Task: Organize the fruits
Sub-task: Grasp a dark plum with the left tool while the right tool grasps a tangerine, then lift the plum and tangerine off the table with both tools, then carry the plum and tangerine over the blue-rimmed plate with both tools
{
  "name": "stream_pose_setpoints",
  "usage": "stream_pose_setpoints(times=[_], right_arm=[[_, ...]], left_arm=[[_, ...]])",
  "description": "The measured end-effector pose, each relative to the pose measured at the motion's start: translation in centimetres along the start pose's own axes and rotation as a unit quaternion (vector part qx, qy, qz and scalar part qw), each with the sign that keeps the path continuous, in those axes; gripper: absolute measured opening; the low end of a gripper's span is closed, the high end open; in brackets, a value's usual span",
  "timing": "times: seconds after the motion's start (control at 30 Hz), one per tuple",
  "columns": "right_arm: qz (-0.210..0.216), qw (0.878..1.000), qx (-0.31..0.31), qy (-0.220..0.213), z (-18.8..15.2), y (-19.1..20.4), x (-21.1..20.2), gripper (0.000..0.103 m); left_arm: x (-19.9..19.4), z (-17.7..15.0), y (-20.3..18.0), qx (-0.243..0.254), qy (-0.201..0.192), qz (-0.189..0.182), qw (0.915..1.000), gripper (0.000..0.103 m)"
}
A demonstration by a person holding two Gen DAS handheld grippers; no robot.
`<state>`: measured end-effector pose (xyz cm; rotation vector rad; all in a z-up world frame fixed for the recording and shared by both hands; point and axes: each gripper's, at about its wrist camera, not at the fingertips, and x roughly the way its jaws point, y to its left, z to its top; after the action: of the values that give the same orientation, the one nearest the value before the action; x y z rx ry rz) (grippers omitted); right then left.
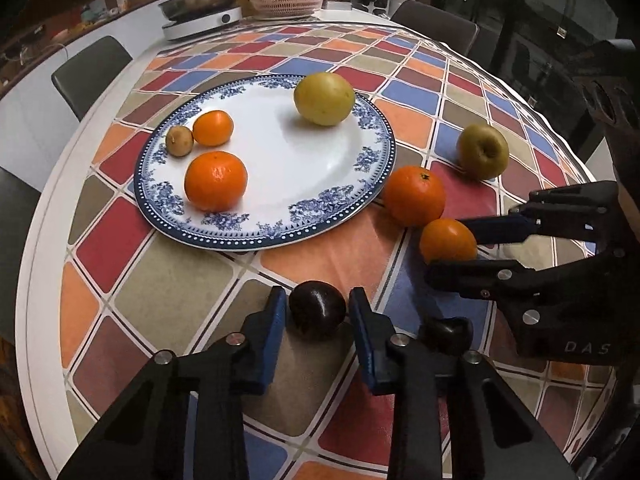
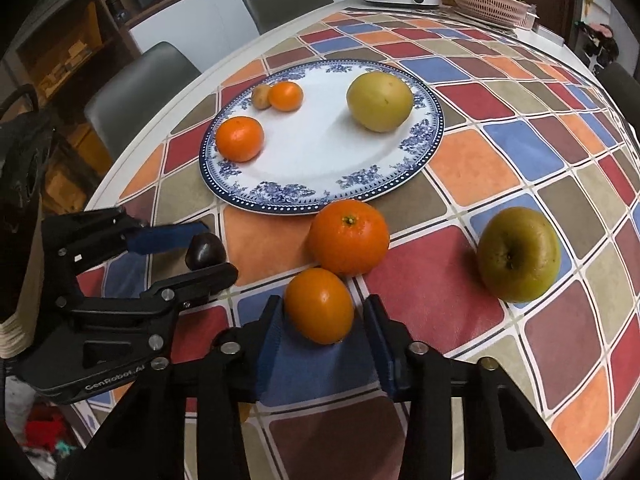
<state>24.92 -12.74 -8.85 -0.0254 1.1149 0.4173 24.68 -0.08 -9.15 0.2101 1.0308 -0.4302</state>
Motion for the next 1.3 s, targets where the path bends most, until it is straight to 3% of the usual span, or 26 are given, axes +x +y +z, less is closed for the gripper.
stream_pose_setpoints(times=[0.3, 0.8, 1.3], right_arm=[[0.002, 1.0, -0.004, -0.013, -0.3, 0.2, -0.9, 0.035], [-0.002, 0.997, -0.026, -0.078, 0.2, 2.1, -6.3, 0.035], [0.003, 0.99, -0.051, -0.132, 3.1, 3.7, -10.1, 0.035]], left_arm=[[-1.5, -0.1, -0.6, -0.007, -0.009, 0.002, 0.9999, 0.027], [-6.9, -0.4, -1.5, -0.034, -0.058, 0.0, 0.9978, 0.027], [-11.4, 2.8, 0.0, -0.031, -0.119, 0.033, 0.9919, 0.027]])
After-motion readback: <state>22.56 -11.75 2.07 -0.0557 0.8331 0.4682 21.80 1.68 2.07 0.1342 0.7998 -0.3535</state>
